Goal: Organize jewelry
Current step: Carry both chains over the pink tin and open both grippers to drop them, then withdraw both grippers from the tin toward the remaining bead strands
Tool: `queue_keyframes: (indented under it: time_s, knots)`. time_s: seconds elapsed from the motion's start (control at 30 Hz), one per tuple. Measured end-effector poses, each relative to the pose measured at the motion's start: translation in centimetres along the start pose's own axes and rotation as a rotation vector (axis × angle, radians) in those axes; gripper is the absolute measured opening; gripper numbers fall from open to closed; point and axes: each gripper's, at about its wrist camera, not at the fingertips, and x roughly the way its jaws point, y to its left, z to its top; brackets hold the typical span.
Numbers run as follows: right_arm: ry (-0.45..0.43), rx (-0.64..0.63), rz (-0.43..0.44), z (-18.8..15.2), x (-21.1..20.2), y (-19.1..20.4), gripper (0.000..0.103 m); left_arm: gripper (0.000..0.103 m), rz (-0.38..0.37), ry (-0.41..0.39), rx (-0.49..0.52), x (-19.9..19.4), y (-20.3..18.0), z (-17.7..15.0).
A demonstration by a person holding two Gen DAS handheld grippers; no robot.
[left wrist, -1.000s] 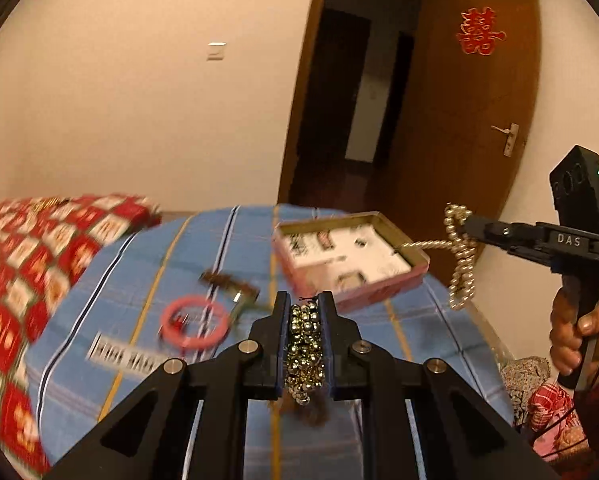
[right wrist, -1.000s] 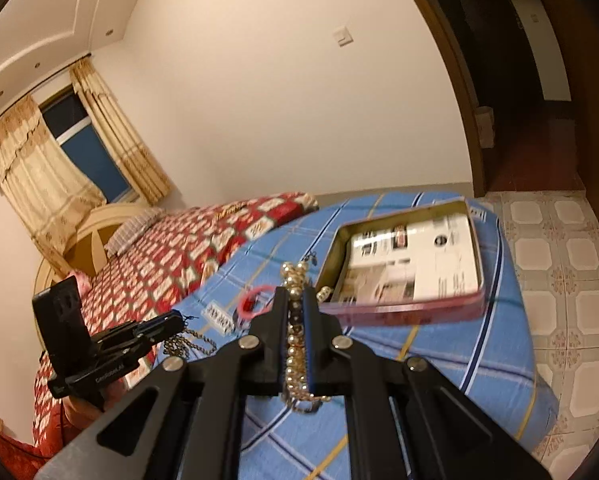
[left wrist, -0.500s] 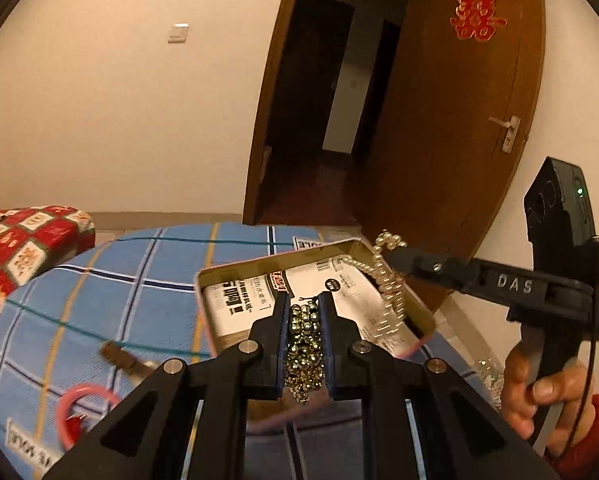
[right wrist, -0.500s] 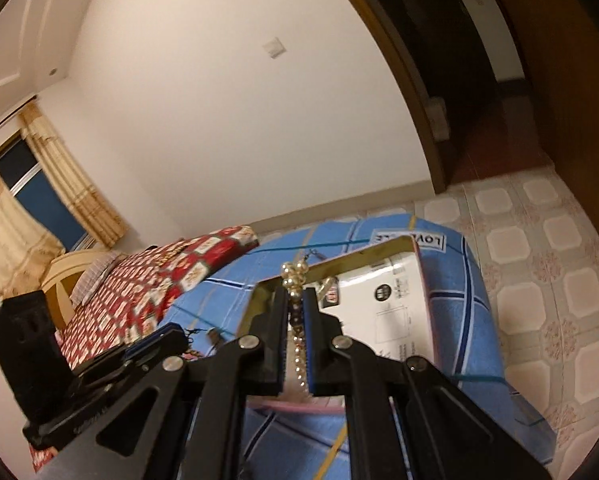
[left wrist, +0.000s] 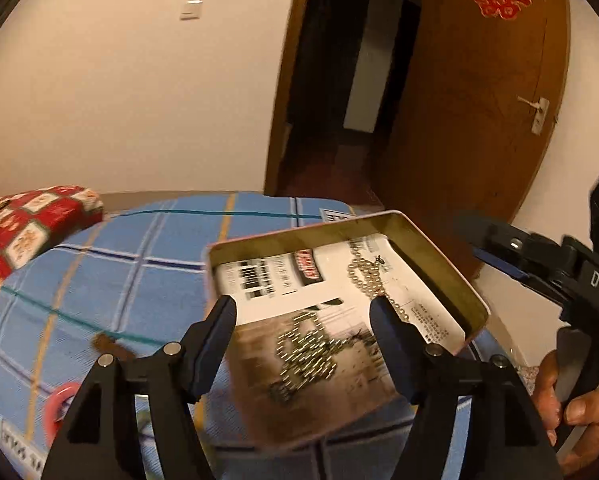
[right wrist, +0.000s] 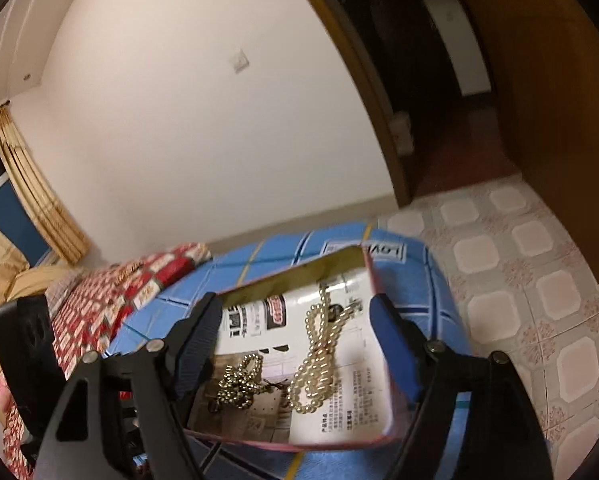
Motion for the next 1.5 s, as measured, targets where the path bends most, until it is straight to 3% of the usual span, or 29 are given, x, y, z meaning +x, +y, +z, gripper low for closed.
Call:
queue_keyframes:
  time_s: [0.13, 0.33, 0.6, 0.77, 0.9, 1.13, 1.27, 1.5]
  knots:
    - [-0.026, -0.015, -0.027, -1.3, -2.2, 0.7, 0.080, 0.070, 0.047, -0.008, -0.015, -3.3, 1.1, -1.9]
    - [0.056, -0.122, -0.093, -5.1, -3.6, 2.7, 0.079, 0.070, 0.127, 0.007, -0.019, -7.2, 2.5, -6.2]
    - [0.199, -0.146, -0.042, -9.8, -3.5, 4.5, 0.053, 0.070, 0.174, 0.038, -0.096, -9.5, 3.6, -10.2]
    - [0.221, -0.180, -0.035, -11.0, -4.6, 5.4, 0.051, 0.070, 0.221, 0.039, -0.091, -10.3, 3.9, -11.6]
    - [0.244, -0.220, -0.026, -11.9, -4.9, 6.3, 0.040, 0.070, 0.250, 0.038, -0.102, -11.1, 4.3, -12.6]
    - [0.290, -0.272, -0.002, -13.8, -4.5, 8.5, 0.041, 0.070, 0.221, 0.048, -0.139, -11.5, 5.1, -13.4]
    - [0.320, -0.320, -0.009, -14.2, -3.7, 9.9, 0.054, 0.070, 0.219, 0.061, -0.157, -11.7, 5.6, -13.9]
    - [0.404, -0.396, -0.024, -15.3, -0.9, 11.9, 0.054, 0.070, 0.218, 0.058, -0.156, -12.2, 5.7, -14.2]
